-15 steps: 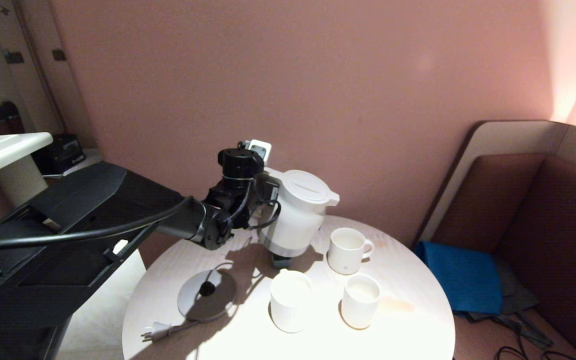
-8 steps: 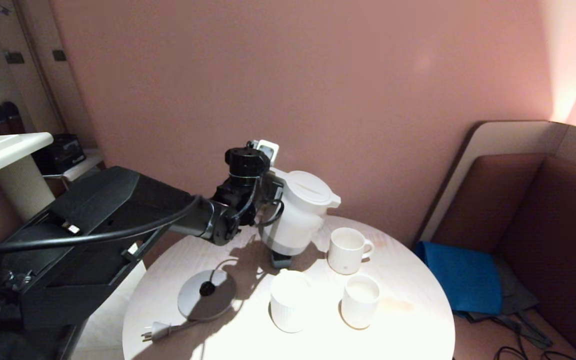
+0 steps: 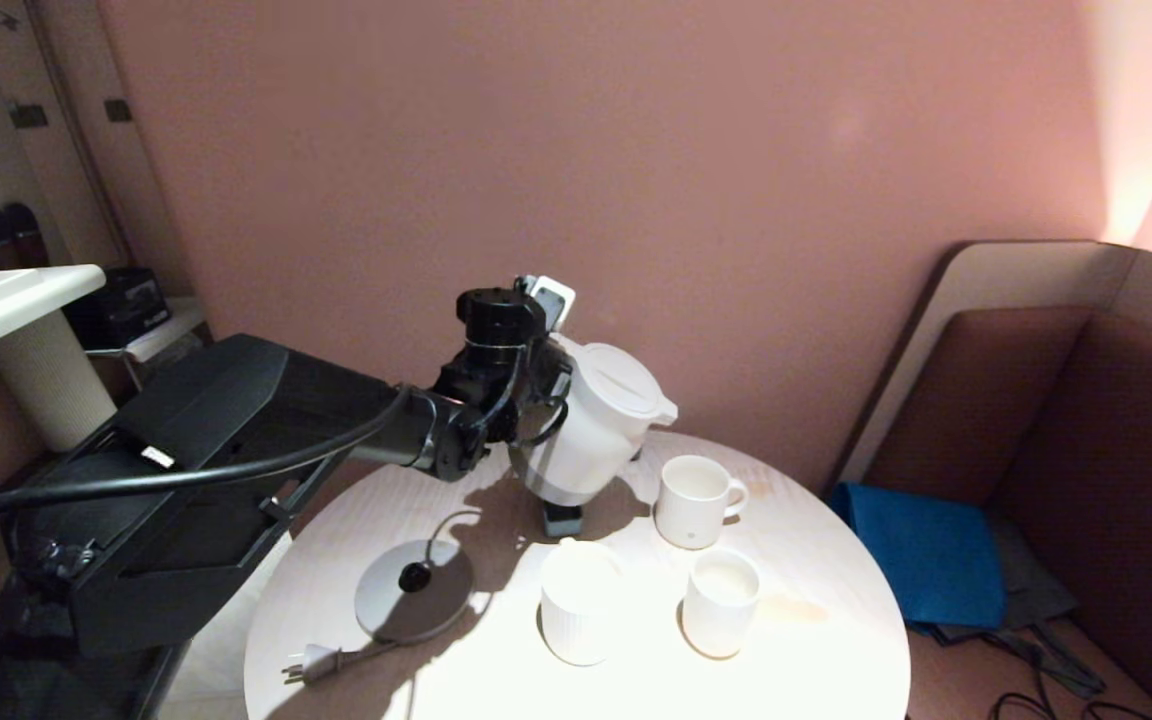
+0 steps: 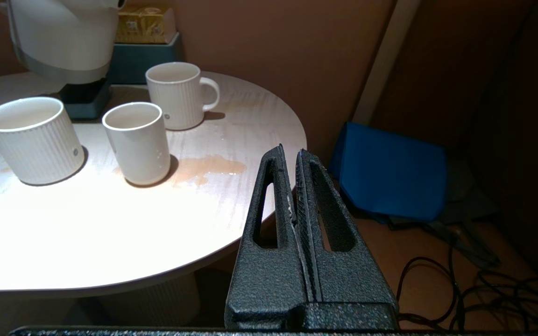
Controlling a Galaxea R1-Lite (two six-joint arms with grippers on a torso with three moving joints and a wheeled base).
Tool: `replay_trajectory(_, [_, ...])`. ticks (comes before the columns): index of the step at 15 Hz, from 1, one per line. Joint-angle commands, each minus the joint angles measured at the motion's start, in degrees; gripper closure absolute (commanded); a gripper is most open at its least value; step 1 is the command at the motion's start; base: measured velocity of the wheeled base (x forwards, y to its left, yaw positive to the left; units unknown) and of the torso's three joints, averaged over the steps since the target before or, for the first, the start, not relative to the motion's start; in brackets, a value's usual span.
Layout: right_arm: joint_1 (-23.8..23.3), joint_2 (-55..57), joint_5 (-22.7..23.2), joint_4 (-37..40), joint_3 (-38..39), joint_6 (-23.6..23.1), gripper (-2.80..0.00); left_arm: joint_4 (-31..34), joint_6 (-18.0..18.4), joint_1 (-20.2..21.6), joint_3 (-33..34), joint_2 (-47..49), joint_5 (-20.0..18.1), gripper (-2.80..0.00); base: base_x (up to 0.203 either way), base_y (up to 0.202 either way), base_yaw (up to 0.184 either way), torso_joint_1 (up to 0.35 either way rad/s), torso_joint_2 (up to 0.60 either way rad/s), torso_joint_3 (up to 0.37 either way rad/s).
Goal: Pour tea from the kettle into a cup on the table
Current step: Pour water into the cup
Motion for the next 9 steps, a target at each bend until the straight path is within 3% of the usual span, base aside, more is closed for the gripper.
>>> replay_trajectory(1, [0.0, 0.1, 0.0, 0.0, 0.0, 0.0, 0.00, 2.4, 0.4, -0.4, -2.9, 0.4, 0.1, 0.00, 0.000, 0.000, 0.000, 0.000, 0.00, 0.000])
replay_trajectory(5, [0.0, 0.1, 0.0, 0.0, 0.0, 0.0, 0.00, 7.4, 1.9, -0.8, -9.8, 2.9, 0.1, 0.00, 0.000, 0.000, 0.000, 0.000, 0.00, 0.000])
replay_trajectory(9, [0.0, 0.1, 0.0, 0.0, 0.0, 0.0, 0.00, 9.5, 4.8, -2.2, -11.1, 3.1, 0.4, 0.00, 0.000, 0.000, 0.000, 0.000, 0.00, 0.000])
